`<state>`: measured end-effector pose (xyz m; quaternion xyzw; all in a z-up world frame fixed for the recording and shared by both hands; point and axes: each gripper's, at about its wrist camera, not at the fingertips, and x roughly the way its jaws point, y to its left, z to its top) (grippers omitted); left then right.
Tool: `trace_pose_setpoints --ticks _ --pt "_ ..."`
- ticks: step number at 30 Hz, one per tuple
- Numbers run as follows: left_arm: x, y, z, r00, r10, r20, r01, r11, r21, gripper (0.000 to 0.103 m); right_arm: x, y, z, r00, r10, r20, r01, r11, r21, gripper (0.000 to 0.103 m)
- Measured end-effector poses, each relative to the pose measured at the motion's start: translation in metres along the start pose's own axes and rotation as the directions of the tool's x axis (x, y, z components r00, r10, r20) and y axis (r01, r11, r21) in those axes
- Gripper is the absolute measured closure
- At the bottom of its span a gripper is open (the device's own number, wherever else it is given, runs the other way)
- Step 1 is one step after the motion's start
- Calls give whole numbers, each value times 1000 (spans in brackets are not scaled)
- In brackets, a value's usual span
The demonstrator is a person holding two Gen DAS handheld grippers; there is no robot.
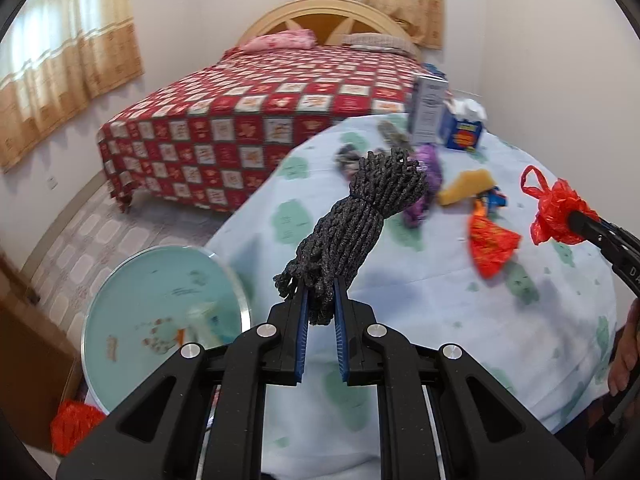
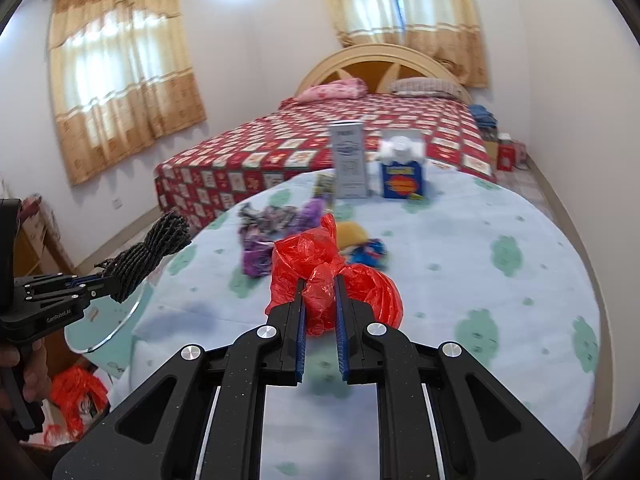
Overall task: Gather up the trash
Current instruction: 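Carry the rope bundle and red bag over the bucket with both tools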
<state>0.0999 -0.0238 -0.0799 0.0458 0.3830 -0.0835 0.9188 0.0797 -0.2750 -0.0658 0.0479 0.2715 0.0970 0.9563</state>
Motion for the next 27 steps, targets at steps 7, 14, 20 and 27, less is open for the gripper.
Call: trace_pose_setpoints --ticks 7,14,20,27 --pt "-9 37 -10 999 31 9 -30 998 -62 91 19 42 2 998 57 -18 -58 996 -64 90" --pt "-19 63 -20 998 66 16 -64 994 -93 91 34 82 4 994 108 -29 -110 986 -121 90" --pt "-23 83 -28 995 98 11 -96 989 -117 91 43 110 8 990 139 -37 -143 976 -164 90" --pt "-27 104 -34 992 126 4 -124 982 -145 91 55 135 10 984 168 -57 -176 963 -206 90"
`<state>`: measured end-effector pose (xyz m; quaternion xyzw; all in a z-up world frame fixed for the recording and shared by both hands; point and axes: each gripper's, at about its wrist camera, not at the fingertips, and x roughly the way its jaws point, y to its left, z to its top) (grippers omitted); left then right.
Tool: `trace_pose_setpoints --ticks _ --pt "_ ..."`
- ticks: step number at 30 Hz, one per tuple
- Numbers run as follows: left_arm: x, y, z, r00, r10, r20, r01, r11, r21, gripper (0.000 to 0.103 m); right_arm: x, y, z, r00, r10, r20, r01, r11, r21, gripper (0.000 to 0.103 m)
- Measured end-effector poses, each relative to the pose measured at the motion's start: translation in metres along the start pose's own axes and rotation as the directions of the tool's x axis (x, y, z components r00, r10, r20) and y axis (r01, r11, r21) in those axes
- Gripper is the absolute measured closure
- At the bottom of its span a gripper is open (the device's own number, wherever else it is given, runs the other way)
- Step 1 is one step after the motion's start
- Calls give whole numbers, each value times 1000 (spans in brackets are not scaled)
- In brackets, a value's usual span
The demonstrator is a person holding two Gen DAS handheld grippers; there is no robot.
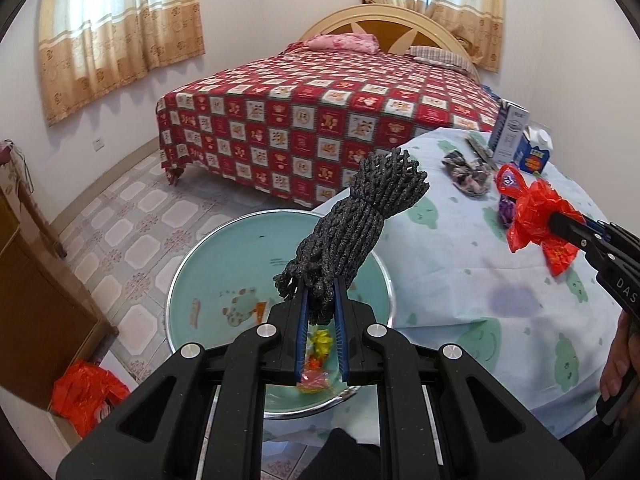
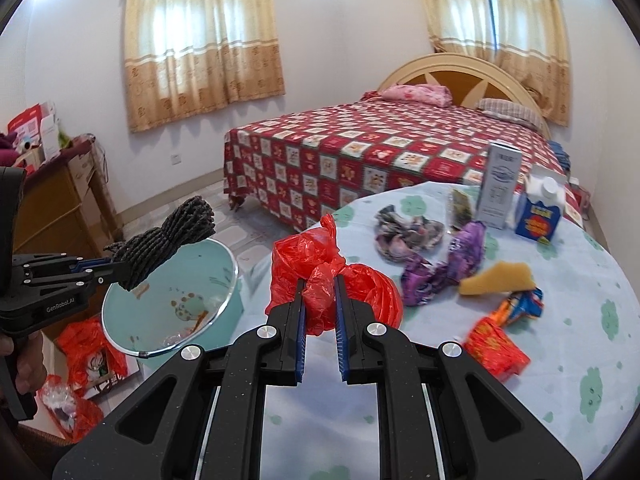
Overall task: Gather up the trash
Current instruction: 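Carry the rope bundle and red bag over the bucket with both tools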
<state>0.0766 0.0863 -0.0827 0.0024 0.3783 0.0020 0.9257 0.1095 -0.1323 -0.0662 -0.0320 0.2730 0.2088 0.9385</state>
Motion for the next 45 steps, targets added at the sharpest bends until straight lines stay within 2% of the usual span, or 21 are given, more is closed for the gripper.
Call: trace_pose_setpoints --ticks 18,45 --pt "3 42 -9 998 60 -21 -62 996 -63 91 29 42 5 998 51 -39 -54 995 -84 90" --pt "9 73 -14 994 104 -43 -108 987 -121 91 56 82 14 992 101 -75 -112 981 -159 90"
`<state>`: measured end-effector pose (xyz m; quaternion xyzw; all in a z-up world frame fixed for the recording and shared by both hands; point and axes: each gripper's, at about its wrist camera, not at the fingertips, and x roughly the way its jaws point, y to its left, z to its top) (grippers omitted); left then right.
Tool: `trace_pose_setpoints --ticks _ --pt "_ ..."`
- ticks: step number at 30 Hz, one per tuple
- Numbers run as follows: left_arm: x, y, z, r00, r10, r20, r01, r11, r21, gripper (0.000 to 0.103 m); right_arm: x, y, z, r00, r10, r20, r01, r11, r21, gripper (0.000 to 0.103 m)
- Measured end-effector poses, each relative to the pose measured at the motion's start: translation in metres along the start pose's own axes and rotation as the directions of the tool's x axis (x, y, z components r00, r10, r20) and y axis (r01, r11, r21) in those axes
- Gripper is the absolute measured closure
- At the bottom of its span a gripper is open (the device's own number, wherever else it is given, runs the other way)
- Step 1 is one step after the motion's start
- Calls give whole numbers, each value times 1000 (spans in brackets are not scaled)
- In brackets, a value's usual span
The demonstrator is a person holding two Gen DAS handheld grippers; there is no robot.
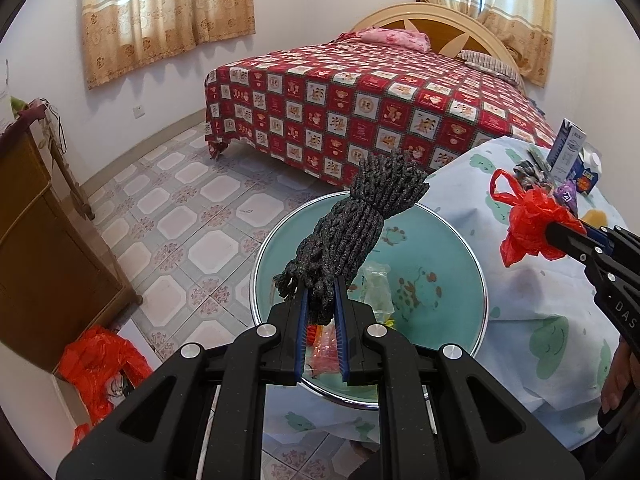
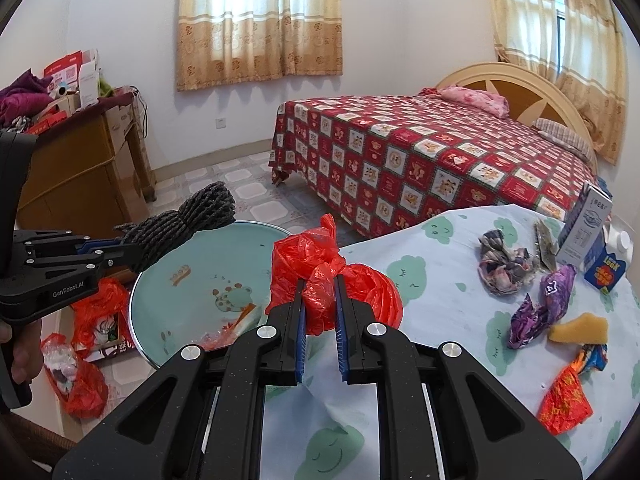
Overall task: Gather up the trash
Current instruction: 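Carry the rope bundle and red bag over the bucket with both tools, then open both tools to drop the rope bundle and red bag into the bucket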
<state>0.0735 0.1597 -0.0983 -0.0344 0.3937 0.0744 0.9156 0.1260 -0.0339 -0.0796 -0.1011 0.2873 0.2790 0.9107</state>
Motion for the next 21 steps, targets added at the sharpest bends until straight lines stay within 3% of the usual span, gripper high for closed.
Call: trace_pose_setpoints --ticks 17,20,21 --pt "2 10 0 1000 -5 -7 5 1000 -28 91 12 15 4 999 34 -17 -35 998 -44 90" --pt "0 8 1 1000 -23 -5 23 999 -31 86 13 20 4 998 62 -11 -63 996 -61 85" --pt "0 7 1 999 -33 -5 32 999 -29 83 13 21 4 998 64 -7 -65 996 -63 77"
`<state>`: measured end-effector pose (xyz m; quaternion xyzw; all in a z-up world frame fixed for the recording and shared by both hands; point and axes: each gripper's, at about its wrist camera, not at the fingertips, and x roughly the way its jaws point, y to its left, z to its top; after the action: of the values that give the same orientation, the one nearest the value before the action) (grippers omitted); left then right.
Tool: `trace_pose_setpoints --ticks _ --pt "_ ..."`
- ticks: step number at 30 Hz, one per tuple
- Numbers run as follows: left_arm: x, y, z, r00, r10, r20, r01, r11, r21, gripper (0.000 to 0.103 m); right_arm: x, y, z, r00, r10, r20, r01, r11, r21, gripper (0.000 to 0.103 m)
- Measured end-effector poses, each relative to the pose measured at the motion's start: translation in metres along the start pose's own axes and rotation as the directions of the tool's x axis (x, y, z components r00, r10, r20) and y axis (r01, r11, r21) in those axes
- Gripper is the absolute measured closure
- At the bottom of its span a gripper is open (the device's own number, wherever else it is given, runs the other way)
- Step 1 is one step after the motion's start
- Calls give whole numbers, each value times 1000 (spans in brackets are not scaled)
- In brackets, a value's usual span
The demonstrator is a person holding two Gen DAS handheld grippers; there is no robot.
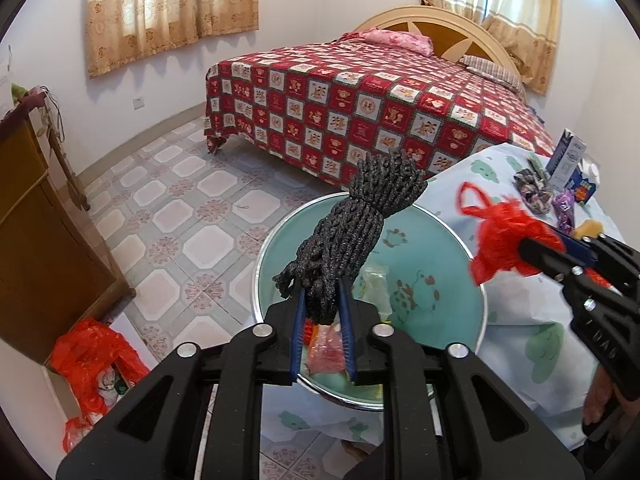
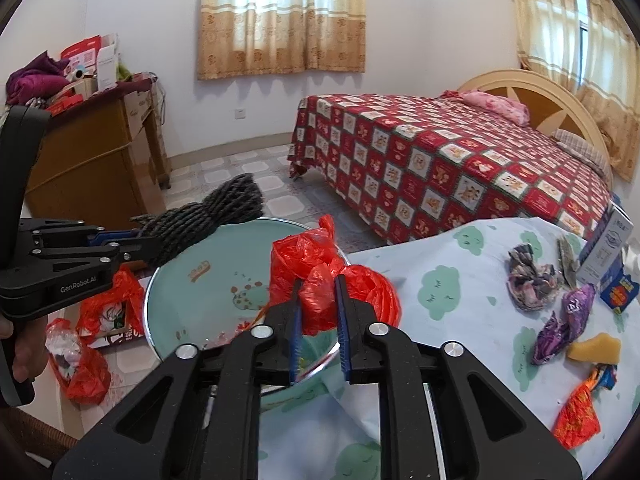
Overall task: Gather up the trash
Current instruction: 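Open both tools to drop the rope bundle and red bag into the bucket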
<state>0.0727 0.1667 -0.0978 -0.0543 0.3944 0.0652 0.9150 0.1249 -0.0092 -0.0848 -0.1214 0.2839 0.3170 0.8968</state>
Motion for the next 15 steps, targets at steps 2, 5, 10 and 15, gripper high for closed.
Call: trace_pose_setpoints --ticks 2,5,10,15 --pt "-1 -3 -1 1000 0 4 0 1000 5 69 0 2 0 1000 -5 8 5 1000 -2 65" --pt "-2 -6 -1 1000 6 11 -6 1000 12 59 -1 2 -1 1000 -8 11 8 1000 4 61" --pt "0 -8 -1 1000 12 7 -12 1000 11 46 -9 -5 -3 999 -30 19 30 999 19 53" --pt "3 -10 -4 1000 24 5 -24 1000 11 34 -26 -21 -12 994 -105 18 104 994 45 48"
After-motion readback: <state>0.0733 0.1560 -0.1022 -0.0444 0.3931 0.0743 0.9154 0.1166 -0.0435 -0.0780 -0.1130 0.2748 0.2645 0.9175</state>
